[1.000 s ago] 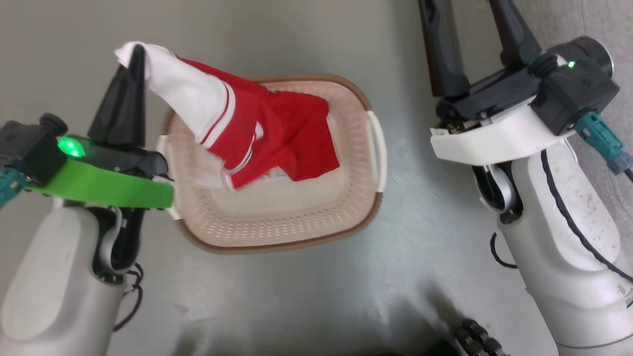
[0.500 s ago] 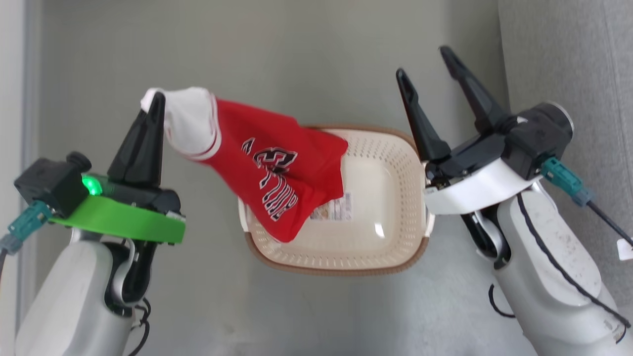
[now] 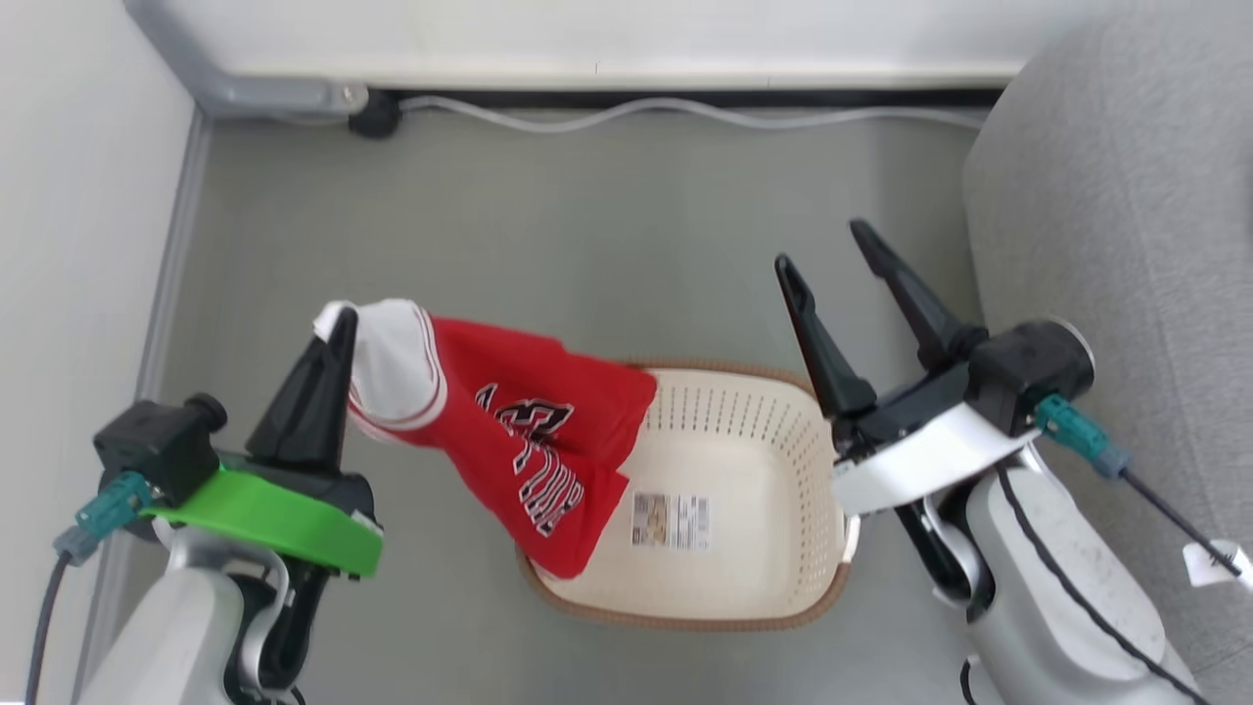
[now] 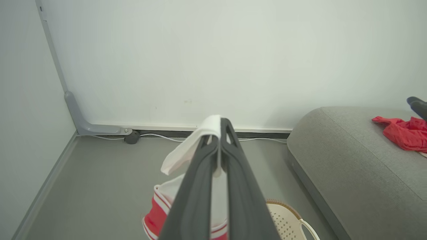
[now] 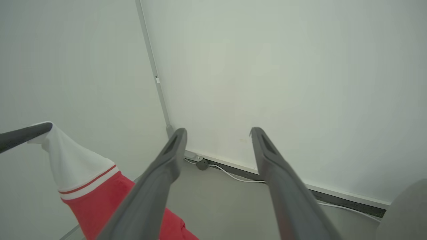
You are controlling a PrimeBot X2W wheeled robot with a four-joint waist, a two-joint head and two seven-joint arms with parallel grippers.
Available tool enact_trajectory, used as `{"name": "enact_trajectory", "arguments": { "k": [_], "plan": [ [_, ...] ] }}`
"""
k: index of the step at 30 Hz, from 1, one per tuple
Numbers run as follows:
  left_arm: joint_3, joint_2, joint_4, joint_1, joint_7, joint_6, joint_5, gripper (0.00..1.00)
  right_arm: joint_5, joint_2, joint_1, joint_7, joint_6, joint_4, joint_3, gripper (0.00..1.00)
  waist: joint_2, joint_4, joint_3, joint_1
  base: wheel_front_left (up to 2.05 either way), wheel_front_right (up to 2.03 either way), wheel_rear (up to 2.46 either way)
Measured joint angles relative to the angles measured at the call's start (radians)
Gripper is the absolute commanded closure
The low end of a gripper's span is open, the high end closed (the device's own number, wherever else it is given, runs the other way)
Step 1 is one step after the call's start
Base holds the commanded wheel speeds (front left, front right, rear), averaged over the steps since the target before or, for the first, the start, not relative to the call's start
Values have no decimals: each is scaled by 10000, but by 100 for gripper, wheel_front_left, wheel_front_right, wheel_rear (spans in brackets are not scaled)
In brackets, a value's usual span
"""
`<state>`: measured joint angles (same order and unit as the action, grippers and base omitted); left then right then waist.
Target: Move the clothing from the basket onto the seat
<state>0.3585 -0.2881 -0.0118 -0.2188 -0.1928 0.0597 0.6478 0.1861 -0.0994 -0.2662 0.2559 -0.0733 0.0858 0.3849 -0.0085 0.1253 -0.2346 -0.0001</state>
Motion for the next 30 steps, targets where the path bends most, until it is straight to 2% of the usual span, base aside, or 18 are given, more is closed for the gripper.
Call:
{"name": "enact_trajectory", "arguments": {
  "k": [9, 16, 23, 30],
  "plan": [
    [357, -67, 280, 638, 560, -217, 6, 100, 180, 79, 1090, 0, -148, 357, 267, 0, 0, -184, 1337, 0, 0, 0, 0],
    [709, -82, 949, 1021, 1093, -336, 6, 100, 385, 196, 1674, -2, -407, 681, 1499, 0, 0, -298, 2317, 0, 0, 0, 0],
    [1097, -79, 1724, 1015, 1528, -341, -2, 100, 397, 297, 1748, -2, -416, 803, 2554, 0, 0, -294, 2868, 0, 0, 0, 0],
    [1549, -31, 2460, 977, 2002, -353, -17, 100, 458, 343, 1615, -2, -499, 1158, 3421, 0, 0, -6, 2996, 0, 0, 0, 0]
  ]
}}
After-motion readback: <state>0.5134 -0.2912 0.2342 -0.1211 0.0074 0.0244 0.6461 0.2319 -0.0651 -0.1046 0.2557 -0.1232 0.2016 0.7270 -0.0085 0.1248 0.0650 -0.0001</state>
